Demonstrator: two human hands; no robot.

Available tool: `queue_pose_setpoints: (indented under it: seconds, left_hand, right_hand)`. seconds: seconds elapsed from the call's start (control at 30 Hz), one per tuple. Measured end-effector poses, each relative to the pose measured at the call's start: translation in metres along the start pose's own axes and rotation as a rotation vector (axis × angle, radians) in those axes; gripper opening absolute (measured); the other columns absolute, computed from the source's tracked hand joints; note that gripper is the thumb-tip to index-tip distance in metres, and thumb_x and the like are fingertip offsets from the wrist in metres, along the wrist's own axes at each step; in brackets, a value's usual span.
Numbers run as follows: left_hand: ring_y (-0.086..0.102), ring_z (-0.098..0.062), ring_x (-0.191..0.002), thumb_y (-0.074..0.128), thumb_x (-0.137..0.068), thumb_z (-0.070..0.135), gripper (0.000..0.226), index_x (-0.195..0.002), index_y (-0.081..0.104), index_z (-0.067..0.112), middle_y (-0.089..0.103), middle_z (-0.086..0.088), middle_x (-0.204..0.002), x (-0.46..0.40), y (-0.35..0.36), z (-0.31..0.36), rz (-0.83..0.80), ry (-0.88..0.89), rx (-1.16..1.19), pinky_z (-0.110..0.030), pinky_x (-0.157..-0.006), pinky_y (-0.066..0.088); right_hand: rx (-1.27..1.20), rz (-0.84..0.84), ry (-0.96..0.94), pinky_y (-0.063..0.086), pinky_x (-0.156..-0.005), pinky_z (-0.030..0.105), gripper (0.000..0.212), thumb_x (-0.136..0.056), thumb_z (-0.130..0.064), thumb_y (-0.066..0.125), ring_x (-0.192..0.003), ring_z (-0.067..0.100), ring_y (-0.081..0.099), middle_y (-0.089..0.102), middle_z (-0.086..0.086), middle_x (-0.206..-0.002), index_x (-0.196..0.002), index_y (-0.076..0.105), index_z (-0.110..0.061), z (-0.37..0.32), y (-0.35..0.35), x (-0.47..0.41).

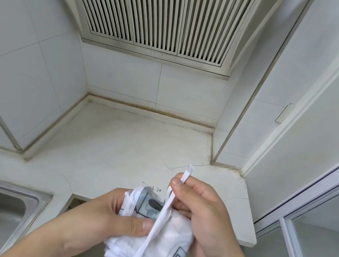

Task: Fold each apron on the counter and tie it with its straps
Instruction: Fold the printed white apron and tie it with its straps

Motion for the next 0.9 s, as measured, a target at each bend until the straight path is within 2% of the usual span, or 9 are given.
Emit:
queue_pose_setpoints:
  seconds: [0.1, 0.2, 0.3, 0.37, 0.47, 0.57, 0.7, 0.77, 0.9]
  left_hand:
    - [0.071, -0.019, -0.095, 0.073, -0.096, 0.008, 0.014, -0.107, 0.077, 0.016, 0.075, -0.004, -0.100, -0.001, -0.004, 0.004, -0.010, 0.014, -0.043, -0.027, -0.085, 0.053]
    - [0.071, -0.020, -0.096, 0.078, -0.095, 0.019, 0.015, -0.109, 0.074, 0.018, 0.075, -0.004, -0.101, -0.002, -0.006, 0.008, 0.027, -0.003, -0.111, -0.035, -0.086, 0.054]
    - [0.069, -0.016, -0.108, 0.089, -0.078, 0.050, 0.052, -0.119, 0.061, 0.035, 0.071, 0.006, -0.115, -0.001, -0.006, 0.000, 0.333, -0.007, -0.360, -0.048, -0.091, 0.057]
    - [0.051, -0.005, -0.132, 0.086, -0.078, 0.044, 0.059, -0.127, 0.052, 0.044, 0.055, 0.019, -0.133, 0.006, 0.005, 0.004, 0.614, 0.157, -0.608, -0.029, -0.102, 0.048]
    - [0.049, -0.019, -0.132, 0.075, -0.089, 0.030, 0.037, -0.122, 0.061, 0.037, 0.049, 0.018, -0.130, 0.010, 0.025, 0.018, 0.750, 0.537, -0.933, -0.030, -0.103, 0.039]
    - [0.058, -0.008, -0.113, 0.066, -0.098, 0.035, 0.014, -0.110, 0.063, 0.042, 0.057, 0.026, -0.112, 0.001, 0.034, 0.017, 0.614, 0.513, -1.092, -0.019, -0.088, 0.043]
    - [0.063, -0.006, -0.092, 0.064, -0.097, 0.035, 0.007, -0.094, 0.069, 0.039, 0.067, 0.025, -0.093, -0.004, 0.036, 0.009, 0.697, 0.465, -0.989, -0.018, -0.073, 0.046]
    - [0.064, -0.010, -0.078, 0.068, -0.099, 0.030, 0.012, -0.089, 0.072, 0.036, 0.070, 0.017, -0.084, -0.002, 0.037, 0.007, 0.735, 0.454, -0.860, -0.019, -0.064, 0.047]
    - [0.065, -0.013, -0.061, 0.072, -0.095, 0.027, 0.011, -0.088, 0.077, 0.035, 0.073, 0.007, -0.073, 0.001, 0.037, 0.010, 0.751, 0.337, -0.607, -0.022, -0.054, 0.049]
  right_hand:
    - [-0.182, 0.028, 0.091, 0.045, -0.053, 0.027, 0.019, -0.084, -0.017, 0.073, -0.057, 0.019, 0.046, 0.046, 0.009, -0.065, -0.082, 0.061, -0.002, 0.003, 0.002, -0.001]
    - [-0.218, 0.028, 0.072, 0.043, -0.052, 0.027, 0.019, -0.085, -0.017, 0.071, -0.056, 0.019, 0.044, 0.043, 0.008, -0.064, -0.086, 0.057, -0.004, 0.004, 0.001, 0.000]
    - [-0.100, 0.083, -0.026, 0.044, -0.051, 0.026, 0.022, -0.094, -0.015, 0.069, -0.054, 0.018, 0.047, 0.042, 0.007, -0.064, -0.080, 0.056, -0.004, 0.004, 0.000, 0.001]
    - [0.040, 0.124, -0.111, 0.042, -0.059, 0.032, 0.034, -0.093, -0.025, 0.069, -0.060, 0.021, 0.045, 0.040, 0.007, -0.066, -0.075, 0.049, -0.004, 0.005, -0.001, 0.000]
    - [0.252, 0.165, -0.202, 0.040, -0.069, 0.043, 0.038, -0.090, -0.041, 0.061, -0.067, 0.022, 0.045, 0.047, 0.007, -0.068, -0.078, 0.053, -0.005, 0.009, 0.003, -0.001]
    - [0.171, 0.143, -0.205, 0.047, -0.072, 0.042, 0.033, -0.091, -0.038, 0.060, -0.069, 0.022, 0.057, 0.061, 0.007, -0.069, -0.081, 0.063, -0.007, 0.013, 0.010, 0.000]
    - [0.110, 0.083, -0.199, 0.051, -0.072, 0.039, 0.030, -0.095, -0.033, 0.063, -0.073, 0.024, 0.062, 0.063, 0.013, -0.074, -0.078, 0.063, -0.009, 0.011, 0.014, 0.004]
    - [0.047, 0.031, -0.187, 0.052, -0.068, 0.030, 0.027, -0.102, -0.025, 0.063, -0.069, 0.018, 0.061, 0.063, 0.009, -0.072, -0.079, 0.064, -0.010, 0.011, 0.012, 0.008]
    - [0.067, -0.057, -0.160, 0.045, -0.059, 0.016, 0.018, -0.089, -0.029, 0.060, -0.064, 0.008, 0.054, 0.063, -0.003, -0.071, -0.081, 0.071, -0.017, 0.007, 0.007, 0.015]
Point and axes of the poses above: each hand's wrist, its own x-axis away from the middle knuckle, its own y-axis out of the palm, z = x × y, the point moved 1 cm from there along -x, towards the middle knuckle
